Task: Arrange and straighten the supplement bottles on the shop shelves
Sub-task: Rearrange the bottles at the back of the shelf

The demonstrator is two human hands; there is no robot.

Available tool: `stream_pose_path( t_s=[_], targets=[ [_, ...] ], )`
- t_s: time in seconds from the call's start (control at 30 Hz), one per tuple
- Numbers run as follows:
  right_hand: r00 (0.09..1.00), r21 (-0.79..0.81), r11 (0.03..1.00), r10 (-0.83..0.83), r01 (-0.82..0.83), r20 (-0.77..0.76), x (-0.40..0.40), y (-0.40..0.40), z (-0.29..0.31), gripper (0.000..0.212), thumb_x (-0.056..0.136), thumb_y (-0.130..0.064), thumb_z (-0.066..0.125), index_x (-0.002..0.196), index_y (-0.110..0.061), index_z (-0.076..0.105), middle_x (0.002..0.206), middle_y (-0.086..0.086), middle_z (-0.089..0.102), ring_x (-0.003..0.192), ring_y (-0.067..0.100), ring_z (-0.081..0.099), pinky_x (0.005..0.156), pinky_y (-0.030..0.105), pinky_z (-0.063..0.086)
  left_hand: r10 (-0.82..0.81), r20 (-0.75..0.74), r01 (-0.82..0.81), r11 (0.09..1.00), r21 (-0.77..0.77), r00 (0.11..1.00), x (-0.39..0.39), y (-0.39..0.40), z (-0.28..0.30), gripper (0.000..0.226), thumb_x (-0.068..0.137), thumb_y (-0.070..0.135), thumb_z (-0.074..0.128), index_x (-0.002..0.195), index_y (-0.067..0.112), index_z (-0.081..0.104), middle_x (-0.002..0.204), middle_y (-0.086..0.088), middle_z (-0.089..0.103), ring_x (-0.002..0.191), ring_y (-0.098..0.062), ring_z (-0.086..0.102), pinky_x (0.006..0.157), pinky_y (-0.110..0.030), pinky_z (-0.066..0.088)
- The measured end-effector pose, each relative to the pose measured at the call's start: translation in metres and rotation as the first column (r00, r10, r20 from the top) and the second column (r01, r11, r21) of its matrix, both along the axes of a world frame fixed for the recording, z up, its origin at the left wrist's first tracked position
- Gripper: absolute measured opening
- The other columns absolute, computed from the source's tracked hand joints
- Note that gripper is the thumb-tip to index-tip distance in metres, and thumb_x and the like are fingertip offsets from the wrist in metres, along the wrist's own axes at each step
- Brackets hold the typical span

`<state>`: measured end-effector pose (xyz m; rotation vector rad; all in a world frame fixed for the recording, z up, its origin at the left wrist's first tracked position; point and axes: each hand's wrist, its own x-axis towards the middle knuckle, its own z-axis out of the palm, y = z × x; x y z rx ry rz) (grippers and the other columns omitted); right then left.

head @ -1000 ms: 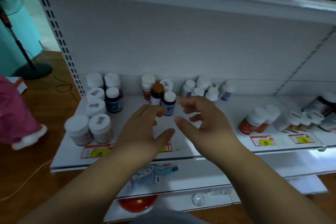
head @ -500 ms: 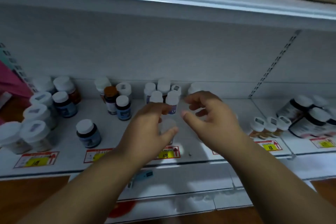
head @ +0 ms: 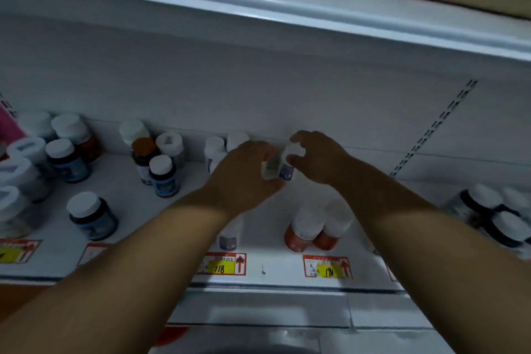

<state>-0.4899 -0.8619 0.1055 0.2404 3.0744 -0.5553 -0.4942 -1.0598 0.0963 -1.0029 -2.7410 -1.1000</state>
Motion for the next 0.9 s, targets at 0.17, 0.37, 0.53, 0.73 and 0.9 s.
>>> stream_pose_path(
  t_s=[0.17, 0.37, 0.53, 0.73, 0.9],
  targets=[
    [0.983, 0.120, 0.988, 0.073, -0.094, 0.172, -0.030, 0.017, -0.017, 0.059, 0.087, -0.036, 0.066, 0.138, -0.014, 0.044, 0.139, 0.018, 0.039, 0.122, 0.034, 0.048, 0.100, 0.037, 0.043, 0.074, -0.019, -0.075, 0.995, -0.060, 0.997, -0.007, 0.022, -0.007, 0.046, 0.074, 0.043, 0.075, 0.111, 0.021, 0.059, 0.099, 0.004, 0.053, 0.093, -0.017, 0.056, 0.072, -0.023, 0.037],
    [0.995, 0.246, 0.967, 0.048, -0.068, 0.086, -0.036, 0.019, -0.024, 0.034, 0.086, -0.016, 0.063, 0.118, -0.010, 0.054, 0.128, 0.018, 0.046, 0.111, 0.034, 0.056, 0.089, 0.035, 0.047, 0.144, 0.007, -0.144, 0.989, -0.021, 0.990, 0.000, 0.026, -0.011, 0.052, 0.076, 0.042, 0.075, 0.120, 0.022, 0.057, 0.110, 0.002, 0.056, 0.091, -0.010, 0.053, 0.077, -0.021, 0.038],
    [0.996, 0.123, 0.988, 0.094, -0.093, 0.002, -0.025, 0.022, -0.020, 0.035, 0.084, -0.024, 0.066, 0.111, -0.008, 0.051, 0.113, 0.016, 0.058, 0.102, 0.031, 0.056, 0.075, 0.029, 0.038, 0.163, 0.034, -0.163, 0.986, 0.012, 0.986, 0.009, 0.023, -0.011, 0.054, 0.077, 0.042, 0.075, 0.125, 0.025, 0.055, 0.116, 0.003, 0.054, 0.093, -0.008, 0.052, 0.078, -0.018, 0.038],
    [0.975, -0.434, 0.901, -0.080, -0.018, -0.207, 0.017, -0.015, 0.018, 0.025, 0.087, -0.043, 0.060, 0.099, -0.022, 0.053, 0.092, -0.001, 0.061, 0.079, 0.019, 0.060, 0.067, 0.034, 0.048, 0.206, 0.165, -0.235, 0.955, 0.182, 0.965, 0.030, -0.011, 0.009, 0.068, 0.077, 0.075, 0.043, 0.128, 0.030, 0.050, 0.115, 0.012, 0.050, 0.096, -0.001, 0.053, 0.077, -0.016, 0.040],
    [0.999, -0.851, 0.523, 0.007, -0.038, -0.041, 0.054, -0.073, 0.052, 0.033, 0.091, -0.040, 0.060, 0.075, -0.011, 0.067, 0.063, 0.010, 0.064, 0.054, 0.022, 0.057, 0.049, 0.030, 0.048, 0.131, 0.277, -0.225, 0.913, 0.339, 0.952, 0.059, -0.069, 0.031, 0.076, 0.069, 0.083, 0.029, 0.123, 0.036, 0.054, 0.117, 0.015, 0.058, 0.100, 0.009, 0.054, 0.074, -0.006, 0.041]
  ],
)
